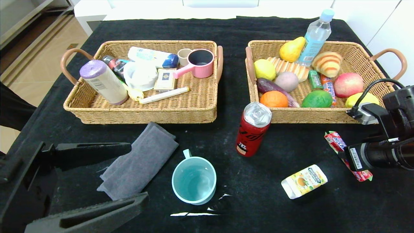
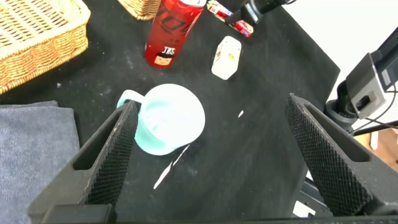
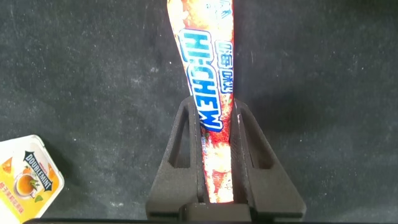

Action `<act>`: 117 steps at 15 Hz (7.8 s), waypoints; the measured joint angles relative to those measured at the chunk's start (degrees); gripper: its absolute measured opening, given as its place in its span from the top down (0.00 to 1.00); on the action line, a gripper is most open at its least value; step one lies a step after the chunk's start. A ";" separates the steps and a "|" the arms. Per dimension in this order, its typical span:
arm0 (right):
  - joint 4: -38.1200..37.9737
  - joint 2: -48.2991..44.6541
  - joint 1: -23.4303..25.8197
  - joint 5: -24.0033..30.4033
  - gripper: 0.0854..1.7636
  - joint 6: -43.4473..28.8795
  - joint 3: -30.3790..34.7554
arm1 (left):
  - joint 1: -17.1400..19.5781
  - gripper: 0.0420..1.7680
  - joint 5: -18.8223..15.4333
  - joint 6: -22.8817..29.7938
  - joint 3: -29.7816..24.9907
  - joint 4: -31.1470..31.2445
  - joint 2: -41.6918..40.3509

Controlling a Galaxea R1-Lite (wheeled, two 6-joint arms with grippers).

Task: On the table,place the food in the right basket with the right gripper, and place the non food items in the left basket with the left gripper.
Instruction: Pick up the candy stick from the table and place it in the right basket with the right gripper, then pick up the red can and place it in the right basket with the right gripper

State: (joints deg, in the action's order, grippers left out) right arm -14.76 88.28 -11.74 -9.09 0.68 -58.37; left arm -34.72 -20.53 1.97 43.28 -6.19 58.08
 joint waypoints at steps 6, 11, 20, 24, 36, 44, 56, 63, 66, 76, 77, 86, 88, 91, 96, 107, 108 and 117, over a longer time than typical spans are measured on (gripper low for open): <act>-3.15 -4.02 -0.38 0.41 0.84 0.35 -1.24 | 0.00 0.03 0.05 0.02 -0.15 -0.20 0.18; -10.51 -8.77 -2.86 0.48 0.84 0.33 -7.20 | 0.00 0.03 0.06 0.02 -0.20 -0.24 0.18; -7.86 -1.52 -6.45 -2.97 0.84 -0.78 -27.58 | 0.00 0.03 0.11 0.02 -0.12 -0.39 0.18; 3.00 3.83 -7.61 -2.97 0.84 -0.84 -30.42 | 0.07 0.03 0.17 0.02 -0.04 -0.59 0.13; 22.66 14.20 -9.53 -2.91 0.84 -2.72 -31.46 | 0.11 0.03 0.17 -0.07 0.00 -0.59 0.24; 21.37 14.20 -10.39 -5.38 0.39 -2.80 -31.32 | 0.05 0.03 0.11 -0.09 -0.01 -0.52 0.50; -12.82 3.39 -17.51 -18.82 0.11 -26.87 -30.72 | 0.07 0.03 0.16 -0.09 -0.22 -0.52 0.72; -28.61 3.17 -22.77 -17.19 0.06 -50.65 -30.83 | 0.10 0.03 0.16 -0.09 -0.26 -0.39 0.90; -32.01 3.47 -22.36 -9.23 0.05 -58.42 -29.87 | 0.00 0.03 0.17 -0.11 -0.45 -0.41 1.29; -36.45 5.12 -19.98 3.47 0.04 -66.19 -28.12 | 0.00 0.03 0.16 -0.09 -0.83 -0.39 2.23; -36.67 5.34 -19.96 4.88 0.04 -66.85 -28.12 | 0.00 0.03 0.16 -0.09 -0.89 -0.41 2.29; -36.78 9.81 -20.42 5.85 0.04 -70.22 -27.79 | 0.00 0.03 1.27 -1.10 -1.05 -0.52 3.13; -36.72 10.50 -20.09 5.79 0.04 -70.66 -27.60 | 0.00 0.03 1.29 -1.10 -1.19 -0.56 3.25; -36.54 11.57 -20.00 5.52 0.04 -71.16 -27.36 | 0.00 0.03 1.32 -1.12 -1.33 -0.63 3.46; -36.25 12.24 -20.24 5.40 0.04 -71.13 -27.49 | 0.00 0.03 1.22 -1.12 -1.30 -0.67 3.17; -36.30 13.51 -20.86 5.51 0.55 -71.05 -27.68 | 0.00 0.03 1.22 -1.10 -1.27 -0.69 2.97; -36.30 13.48 -20.87 5.66 0.56 -71.05 -27.68 | -0.01 0.03 1.21 -1.12 -1.27 -0.67 2.95; -36.32 12.87 -21.03 5.71 0.57 -71.07 -27.58 | -0.06 0.03 1.21 -1.32 -1.33 -0.69 2.80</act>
State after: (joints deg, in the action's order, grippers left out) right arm -51.08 101.16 -32.77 -3.39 -70.39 -85.94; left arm -34.78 -19.32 0.66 41.95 -6.89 60.88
